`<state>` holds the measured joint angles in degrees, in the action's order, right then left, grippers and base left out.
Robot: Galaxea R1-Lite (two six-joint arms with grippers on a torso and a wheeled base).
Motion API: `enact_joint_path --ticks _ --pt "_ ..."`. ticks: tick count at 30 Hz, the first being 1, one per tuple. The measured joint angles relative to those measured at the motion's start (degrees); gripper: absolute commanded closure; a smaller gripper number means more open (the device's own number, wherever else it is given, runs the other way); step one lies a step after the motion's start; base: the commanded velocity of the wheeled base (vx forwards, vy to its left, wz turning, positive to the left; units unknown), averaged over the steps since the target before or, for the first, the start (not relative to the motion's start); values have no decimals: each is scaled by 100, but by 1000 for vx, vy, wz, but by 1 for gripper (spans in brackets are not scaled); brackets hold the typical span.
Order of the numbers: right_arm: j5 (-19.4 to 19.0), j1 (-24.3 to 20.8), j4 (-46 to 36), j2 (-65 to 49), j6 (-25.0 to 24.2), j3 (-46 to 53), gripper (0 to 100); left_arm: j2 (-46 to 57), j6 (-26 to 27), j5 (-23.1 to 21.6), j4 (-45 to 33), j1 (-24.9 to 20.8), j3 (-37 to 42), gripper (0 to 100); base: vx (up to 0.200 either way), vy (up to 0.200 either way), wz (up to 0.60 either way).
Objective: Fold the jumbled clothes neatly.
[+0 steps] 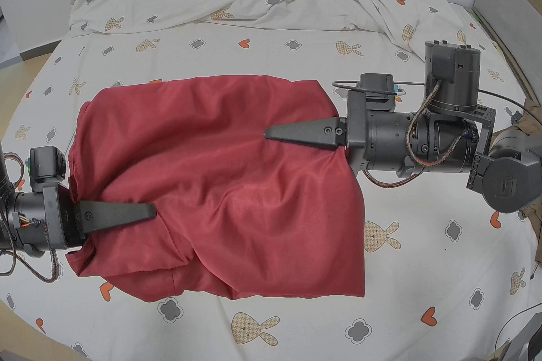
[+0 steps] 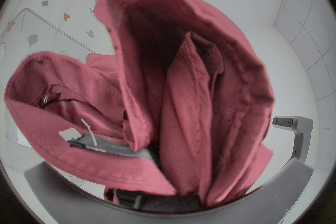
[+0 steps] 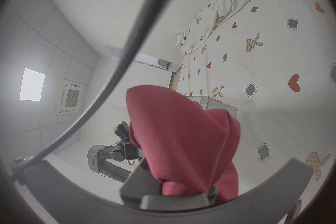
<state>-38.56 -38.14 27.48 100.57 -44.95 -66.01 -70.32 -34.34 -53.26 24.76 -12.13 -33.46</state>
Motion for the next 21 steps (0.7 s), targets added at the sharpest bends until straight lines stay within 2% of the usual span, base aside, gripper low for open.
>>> enact_joint_path --ticks 11,21 --pt "194 -168 0 -9 1 -6 100 52 -4 5 -13 32 76 100 0 0 0" --pt "211 -245 9 87 4 -229 100 193 -162 5 -76 489 87 100 0 0 0"
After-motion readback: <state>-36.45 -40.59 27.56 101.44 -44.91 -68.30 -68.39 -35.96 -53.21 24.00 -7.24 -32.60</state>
